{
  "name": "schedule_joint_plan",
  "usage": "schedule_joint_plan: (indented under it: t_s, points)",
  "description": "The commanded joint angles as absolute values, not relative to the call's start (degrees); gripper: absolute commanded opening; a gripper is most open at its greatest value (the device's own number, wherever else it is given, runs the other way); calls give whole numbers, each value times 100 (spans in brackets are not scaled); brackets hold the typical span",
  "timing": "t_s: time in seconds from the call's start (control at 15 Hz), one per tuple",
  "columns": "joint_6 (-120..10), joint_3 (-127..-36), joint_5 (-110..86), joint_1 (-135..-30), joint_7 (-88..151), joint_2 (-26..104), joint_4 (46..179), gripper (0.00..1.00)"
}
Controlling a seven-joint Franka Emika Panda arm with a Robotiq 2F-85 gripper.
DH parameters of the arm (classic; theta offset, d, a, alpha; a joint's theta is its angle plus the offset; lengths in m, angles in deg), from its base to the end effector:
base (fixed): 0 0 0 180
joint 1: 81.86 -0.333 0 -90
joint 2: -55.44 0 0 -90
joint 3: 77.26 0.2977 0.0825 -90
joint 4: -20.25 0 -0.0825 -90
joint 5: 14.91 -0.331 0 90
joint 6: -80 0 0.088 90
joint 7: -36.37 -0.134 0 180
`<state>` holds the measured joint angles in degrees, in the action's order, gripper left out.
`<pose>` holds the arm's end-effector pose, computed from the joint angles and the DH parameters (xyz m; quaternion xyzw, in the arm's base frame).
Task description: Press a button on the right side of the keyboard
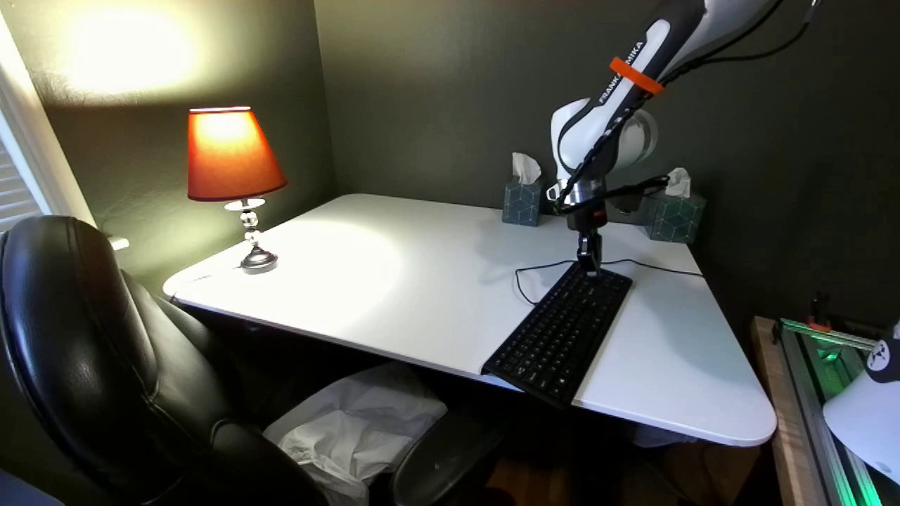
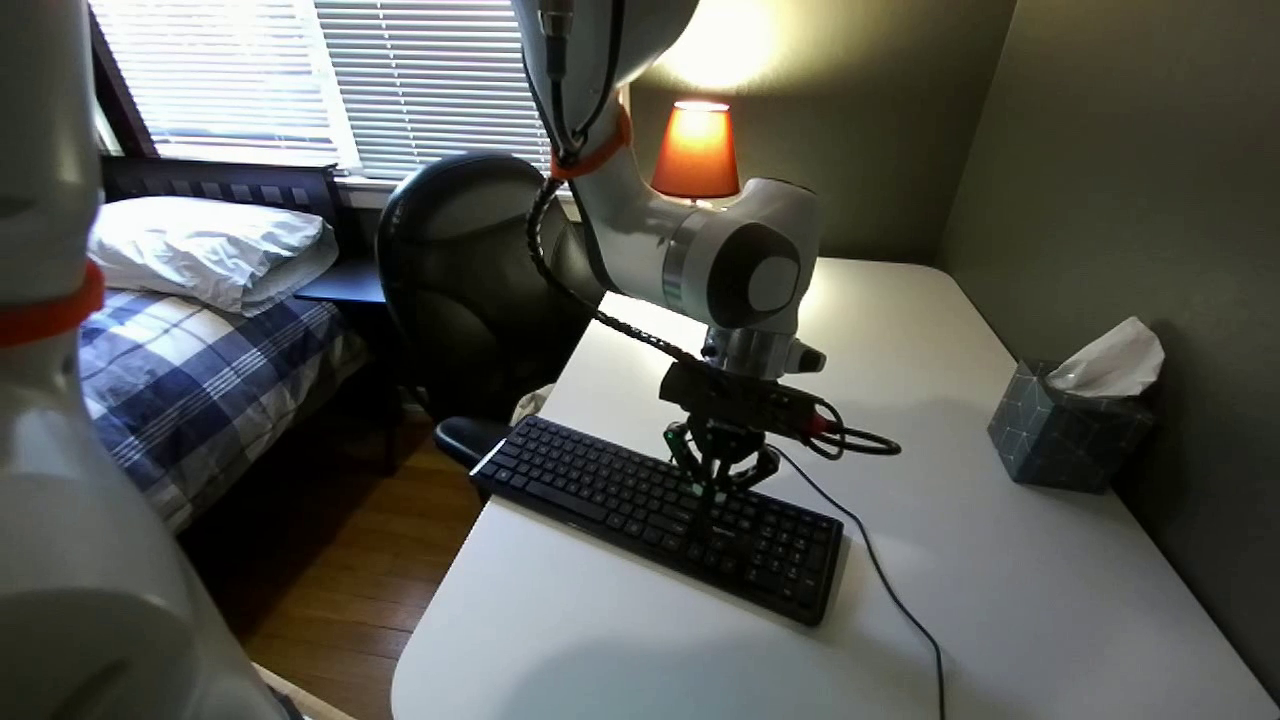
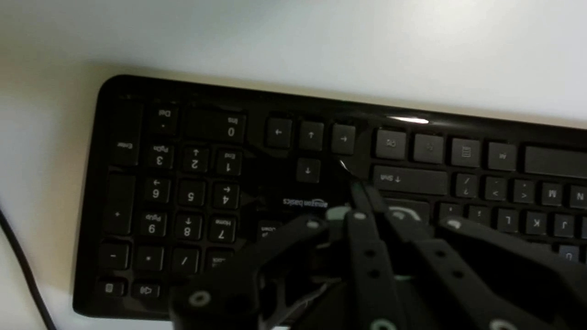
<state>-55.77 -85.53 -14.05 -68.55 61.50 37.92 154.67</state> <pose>0.4119 -0.1671 0.1870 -0.9892 -0.0370 0.1382 0.0310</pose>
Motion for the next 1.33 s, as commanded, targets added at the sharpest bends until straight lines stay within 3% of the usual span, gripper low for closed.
schedule_joint_plan:
  t_s: [0.0, 1.27]
  points:
    - [-5619, -8424, -1581, -6725, 6246, 3587, 15310, 0]
    - [-5598, -8223, -1704, -6570, 6282, 3211, 14991, 0]
